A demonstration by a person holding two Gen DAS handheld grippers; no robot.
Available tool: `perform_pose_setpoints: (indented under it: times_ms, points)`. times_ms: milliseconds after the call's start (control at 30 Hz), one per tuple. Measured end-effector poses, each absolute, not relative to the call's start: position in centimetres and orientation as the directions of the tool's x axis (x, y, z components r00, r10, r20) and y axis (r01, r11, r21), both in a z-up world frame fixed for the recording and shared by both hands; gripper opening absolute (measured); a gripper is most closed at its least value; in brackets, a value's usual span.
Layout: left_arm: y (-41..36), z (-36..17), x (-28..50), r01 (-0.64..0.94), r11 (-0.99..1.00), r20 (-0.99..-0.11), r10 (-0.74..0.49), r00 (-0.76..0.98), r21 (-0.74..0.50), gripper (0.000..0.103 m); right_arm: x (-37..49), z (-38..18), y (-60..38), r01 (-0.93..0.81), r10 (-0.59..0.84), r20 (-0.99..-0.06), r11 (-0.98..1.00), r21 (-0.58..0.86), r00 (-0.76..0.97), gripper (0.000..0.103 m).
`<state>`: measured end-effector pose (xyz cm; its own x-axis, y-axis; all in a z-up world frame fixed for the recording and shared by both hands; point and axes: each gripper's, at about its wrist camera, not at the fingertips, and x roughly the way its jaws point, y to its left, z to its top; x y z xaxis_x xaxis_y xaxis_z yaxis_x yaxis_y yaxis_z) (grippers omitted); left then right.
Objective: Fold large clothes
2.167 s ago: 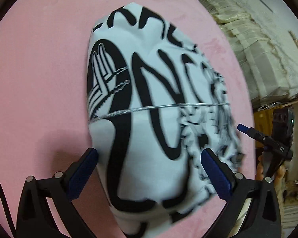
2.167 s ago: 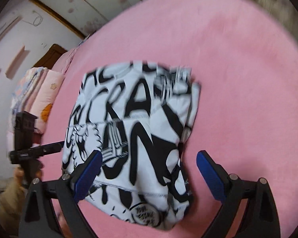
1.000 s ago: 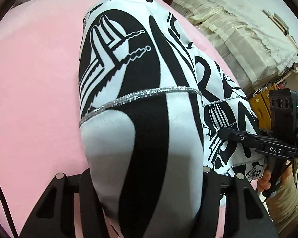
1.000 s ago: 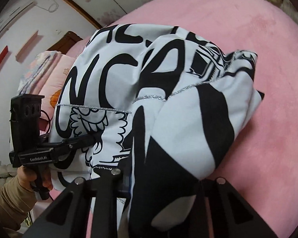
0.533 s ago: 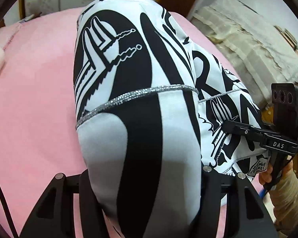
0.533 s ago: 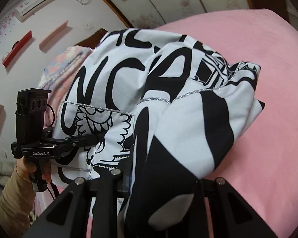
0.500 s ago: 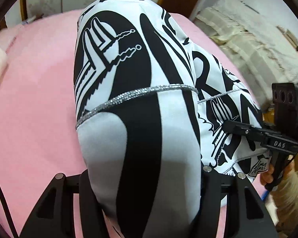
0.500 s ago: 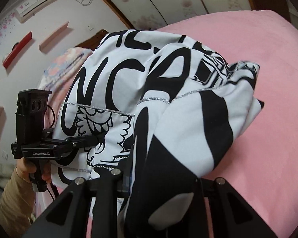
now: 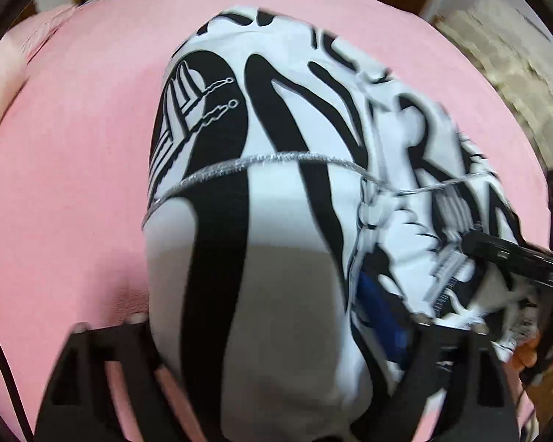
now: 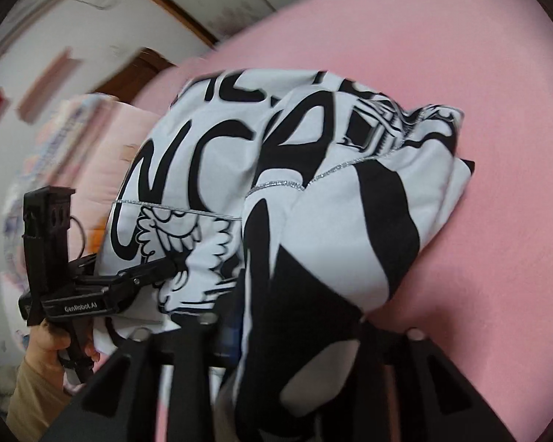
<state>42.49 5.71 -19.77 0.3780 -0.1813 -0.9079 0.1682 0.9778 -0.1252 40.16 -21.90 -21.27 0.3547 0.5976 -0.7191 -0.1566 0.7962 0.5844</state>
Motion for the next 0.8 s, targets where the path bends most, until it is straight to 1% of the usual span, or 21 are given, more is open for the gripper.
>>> perform_pose_setpoints:
  times_ms: [33, 67, 167, 267, 333, 400, 433, 500, 567, 633, 700, 800]
  points:
    - [6.3, -20.0, 42.2, 0.155, 0.98, -0.898, -0.177, 0.404, -0.123, 0.103, 39.8, -21.7, -22.6, -0.156, 0.596, -0.716, 0.797, 0.584, 0.364, 0.053]
    - [7.0, -20.0, 41.7, 0.157, 0.978, -0.885, -0.193, 0.424, -0.139, 0.103, 39.4, -21.8, -23.4, -0.172, 0.601, -0.708, 0.794, 0.583, 0.371, 0.063]
    - [10.2, -18.8, 39.9, 0.159, 0.977, -0.862, -0.2, 0.467, -0.14, 0.103, 37.9, -21.0, -25.8, -0.235, 0.551, -0.734, 0.834, 0.499, 0.397, 0.078]
    - [10.3, -16.3, 37.5, 0.101, 0.991, -0.848, -0.123, 0.515, -0.082, 0.103, 35.5, -19.4, -29.3, -0.253, 0.494, -0.757, 0.87, 0.424, 0.427, 0.078]
    - [10.6, -14.4, 35.6, 0.022, 1.0, -0.831, -0.015, 0.556, -0.004, 0.103, 33.9, -18.4, -32.1, -0.243, 0.445, -0.77, 0.895, 0.374, 0.457, 0.078]
    - [9.9, -12.1, 33.3, -0.058, 0.993, -0.791, 0.121, 0.6, 0.107, 0.103, 31.6, -17.1, -34.2, -0.229, 0.387, -0.78, 0.922, 0.313, 0.493, 0.078]
    - [9.6, -11.1, 32.4, -0.072, 0.99, -0.773, 0.14, 0.619, 0.121, 0.103, 30.6, -16.2, -35.3, -0.217, 0.348, -0.786, 0.937, 0.273, 0.512, 0.078]
    - [7.6, -8.7, 30.2, -0.089, 0.991, -0.742, 0.136, 0.657, 0.102, 0.103, 28.5, -14.4, -37.4, -0.201, 0.296, -0.791, 0.954, 0.221, 0.536, 0.078]
    - [5.7, -6.2, 27.8, -0.095, 0.994, -0.732, 0.101, 0.674, 0.05, 0.103, 25.9, -12.3, -39.8, -0.194, 0.272, -0.786, 0.961, 0.196, 0.554, 0.078]
    - [2.9, -4.1, 27.3, -0.115, 0.993, -0.755, 0.093, 0.649, 0.023, 0.103, 24.1, -9.6, -38.9, -0.185, 0.255, -0.78, 0.966, 0.18, 0.572, 0.079]
    - [1.5, -2.4, 24.8, -0.109, 0.994, -0.763, 0.069, 0.642, -0.001, 0.103, 21.9, -7.1, -38.3, -0.176, 0.236, -0.777, 0.971, 0.164, 0.584, 0.08]
    - [-1.8, 1.0, 18.7, -0.091, 0.996, -0.721, 0.066, 0.689, 0.005, 0.103, 17.3, -3.1, -38.0, -0.175, 0.247, -0.742, 0.969, 0.176, 0.623, 0.08]
